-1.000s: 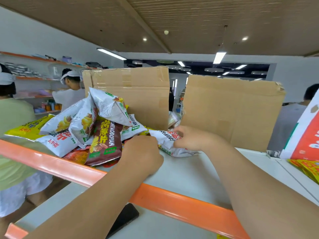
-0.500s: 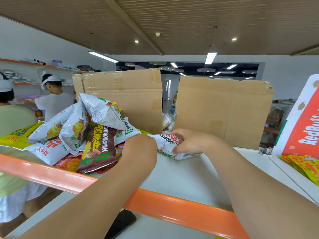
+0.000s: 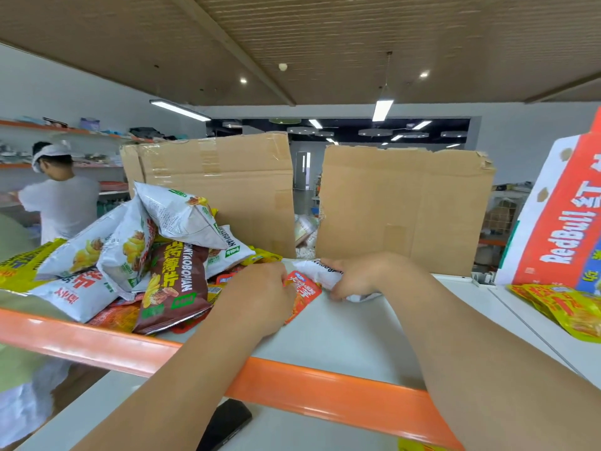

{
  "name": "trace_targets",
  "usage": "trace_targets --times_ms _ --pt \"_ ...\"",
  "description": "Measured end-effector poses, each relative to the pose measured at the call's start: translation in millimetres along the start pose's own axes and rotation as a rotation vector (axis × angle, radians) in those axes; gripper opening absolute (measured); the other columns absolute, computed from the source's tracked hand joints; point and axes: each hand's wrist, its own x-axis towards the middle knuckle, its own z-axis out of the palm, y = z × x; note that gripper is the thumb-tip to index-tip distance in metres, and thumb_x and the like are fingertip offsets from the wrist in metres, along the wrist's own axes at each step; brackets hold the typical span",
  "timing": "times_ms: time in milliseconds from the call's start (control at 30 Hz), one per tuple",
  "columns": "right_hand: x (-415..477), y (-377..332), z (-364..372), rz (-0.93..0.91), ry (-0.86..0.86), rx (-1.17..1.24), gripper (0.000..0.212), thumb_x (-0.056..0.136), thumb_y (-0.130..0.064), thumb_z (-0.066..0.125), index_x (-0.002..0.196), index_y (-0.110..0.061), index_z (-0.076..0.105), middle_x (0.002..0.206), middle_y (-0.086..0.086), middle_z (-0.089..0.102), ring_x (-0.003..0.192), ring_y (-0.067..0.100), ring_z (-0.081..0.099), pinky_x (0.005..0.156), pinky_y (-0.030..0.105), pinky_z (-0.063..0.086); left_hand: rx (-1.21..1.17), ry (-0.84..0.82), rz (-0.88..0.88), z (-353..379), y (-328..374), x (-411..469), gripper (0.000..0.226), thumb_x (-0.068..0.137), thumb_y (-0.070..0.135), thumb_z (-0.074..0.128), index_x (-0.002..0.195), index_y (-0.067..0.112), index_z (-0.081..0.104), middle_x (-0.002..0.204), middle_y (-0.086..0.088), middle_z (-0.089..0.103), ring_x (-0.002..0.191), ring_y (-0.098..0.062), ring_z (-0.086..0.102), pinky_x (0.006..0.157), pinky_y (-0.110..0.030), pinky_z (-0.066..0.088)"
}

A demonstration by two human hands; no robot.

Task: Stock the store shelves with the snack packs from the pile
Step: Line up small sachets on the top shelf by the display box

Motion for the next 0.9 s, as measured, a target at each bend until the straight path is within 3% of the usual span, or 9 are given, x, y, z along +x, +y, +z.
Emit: trace_targets --times_ms 67,200,267,367,500,567,667,767,900 --pt "1.7 -1.9 -0.2 0.008 -0.015 -0.015 0.071 0.096 -0.037 0.058 0.157 -0.037 0.024 0.144 -0.001 0.053 0.120 0.022 0.054 0.085 0.028 0.039 0.042 -0.037 0.051 1.4 1.2 -3.5 0.041 0.092 0.058 0.053 0.120 0.030 0.062 0.118 0.002 0.068 0.111 -0.022 0.061 0.085 -0.034 0.049" --pt "9.4 3.2 5.4 0.010 0.068 0.152 0.050 0.088 -0.045 0.067 0.135 -0.034 0.051 0.098 -0.008 0.063 0.096 0.018 0.062 0.076 0.027 0.046 0.102 -0.113 0.105 3.1 0.7 -5.0 0.061 0.084 0.071 0.055 0.134 0.036 0.055 0.126 0.004 0.065 0.117 -0.021 0.057 0.088 -0.034 0.047" --pt "14.7 6.3 6.9 0.004 0.091 0.160 0.055 0.086 -0.048 0.069 0.136 -0.035 0.052 0.110 -0.007 0.065 0.103 0.018 0.062 0.089 0.032 0.050 0.075 -0.115 0.114 3.4 -1.0 -3.4 0.061 0.085 0.068 0.056 0.137 0.036 0.053 0.129 0.004 0.064 0.118 -0.021 0.057 0.090 -0.034 0.048" --pt "20.4 7.0 8.5 -0.004 0.037 0.114 0.069 0.088 -0.047 0.066 0.149 -0.041 0.035 0.130 -0.006 0.061 0.114 0.020 0.059 0.102 0.038 0.047 0.069 -0.102 0.118 4.6 -2.2 -3.0 0.057 0.087 0.063 0.056 0.137 0.035 0.054 0.129 0.003 0.065 0.118 -0.022 0.058 0.091 -0.036 0.050" --pt "17.6 2.6 7.8 -0.016 -0.025 0.087 0.069 0.095 -0.044 0.059 0.154 -0.043 0.022 0.114 -0.001 0.064 0.104 0.023 0.062 0.096 0.035 0.048 0.096 -0.130 0.122 9.2 -1.6 -1.0 0.051 0.086 0.069 0.055 0.121 0.032 0.061 0.118 0.003 0.066 0.108 -0.021 0.058 0.081 -0.034 0.048" --pt "14.6 0.8 6.4 -0.015 -0.031 0.085 0.071 0.097 -0.040 0.058 0.156 -0.043 0.018 0.107 -0.002 0.062 0.100 0.023 0.060 0.095 0.035 0.048 0.072 -0.167 0.150 5.5 0.1 1.3 0.051 0.086 0.067 0.059 0.123 0.031 0.062 0.119 0.003 0.066 0.107 -0.020 0.058 0.080 -0.032 0.044" --pt "9.4 -0.8 4.8 -0.005 -0.033 0.000 0.073 0.096 -0.035 0.057 0.156 -0.041 0.018 0.121 -0.004 0.060 0.107 0.023 0.060 0.097 0.034 0.048 0.005 -0.231 0.199 -7.2 3.1 4.7 0.042 0.089 0.056 0.066 0.125 0.035 0.063 0.114 0.003 0.068 0.095 -0.016 0.056 0.076 -0.031 0.042" --pt "-1.4 0.5 0.3 0.013 -0.048 -0.108 0.071 0.096 -0.035 0.057 0.156 -0.039 0.021 0.128 -0.004 0.056 0.108 0.025 0.057 0.091 0.033 0.047 0.185 -0.298 0.244 -19.2 8.6 5.8 0.043 0.091 0.054 0.060 0.125 0.029 0.065 0.113 -0.001 0.068 0.099 -0.020 0.061 0.083 -0.034 0.050" --pt "-24.2 17.8 -3.9 0.031 -0.048 -0.061 0.073 0.089 -0.033 0.064 0.151 -0.048 0.028 0.145 -0.007 0.051 0.117 0.024 0.057 0.098 0.037 0.050 0.299 -0.477 0.229 -30.9 24.7 2.1 0.040 0.090 0.064 0.057 0.097 0.026 0.062 0.095 0.000 0.066 0.086 -0.020 0.061 0.068 -0.031 0.045"
